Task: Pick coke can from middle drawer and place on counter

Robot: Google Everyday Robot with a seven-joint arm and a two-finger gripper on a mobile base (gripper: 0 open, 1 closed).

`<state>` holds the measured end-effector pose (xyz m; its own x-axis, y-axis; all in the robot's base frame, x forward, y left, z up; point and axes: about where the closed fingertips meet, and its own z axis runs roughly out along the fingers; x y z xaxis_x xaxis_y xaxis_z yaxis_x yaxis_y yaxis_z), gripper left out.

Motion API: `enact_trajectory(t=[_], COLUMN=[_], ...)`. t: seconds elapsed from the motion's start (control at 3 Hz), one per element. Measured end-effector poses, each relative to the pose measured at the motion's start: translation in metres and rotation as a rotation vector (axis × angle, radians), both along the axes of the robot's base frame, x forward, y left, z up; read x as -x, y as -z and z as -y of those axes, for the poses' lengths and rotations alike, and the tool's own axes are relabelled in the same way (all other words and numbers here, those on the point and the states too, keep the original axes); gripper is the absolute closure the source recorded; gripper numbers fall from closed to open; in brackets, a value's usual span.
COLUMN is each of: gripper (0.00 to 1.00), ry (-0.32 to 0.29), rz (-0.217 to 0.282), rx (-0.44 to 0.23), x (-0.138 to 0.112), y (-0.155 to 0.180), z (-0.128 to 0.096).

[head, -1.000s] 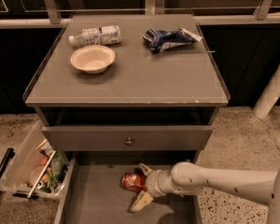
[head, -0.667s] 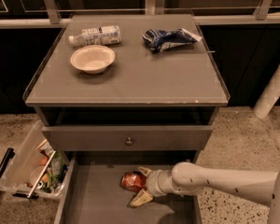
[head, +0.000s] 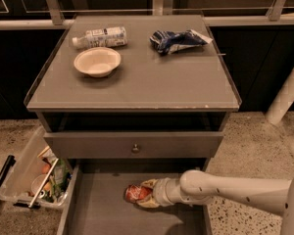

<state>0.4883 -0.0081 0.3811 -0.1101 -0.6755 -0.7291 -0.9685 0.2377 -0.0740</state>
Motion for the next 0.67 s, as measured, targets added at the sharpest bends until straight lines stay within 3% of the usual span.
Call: enact_trajectory(t=[0.33,0.67], gripper=[0.89,1.0], ry=[0.0,-0.019], rz=[0.0,-0.016], rx=[0.0,0.012], x=[0.0001,0.0043], y=[0.0,-0.0003], z=[0.0,-0.003])
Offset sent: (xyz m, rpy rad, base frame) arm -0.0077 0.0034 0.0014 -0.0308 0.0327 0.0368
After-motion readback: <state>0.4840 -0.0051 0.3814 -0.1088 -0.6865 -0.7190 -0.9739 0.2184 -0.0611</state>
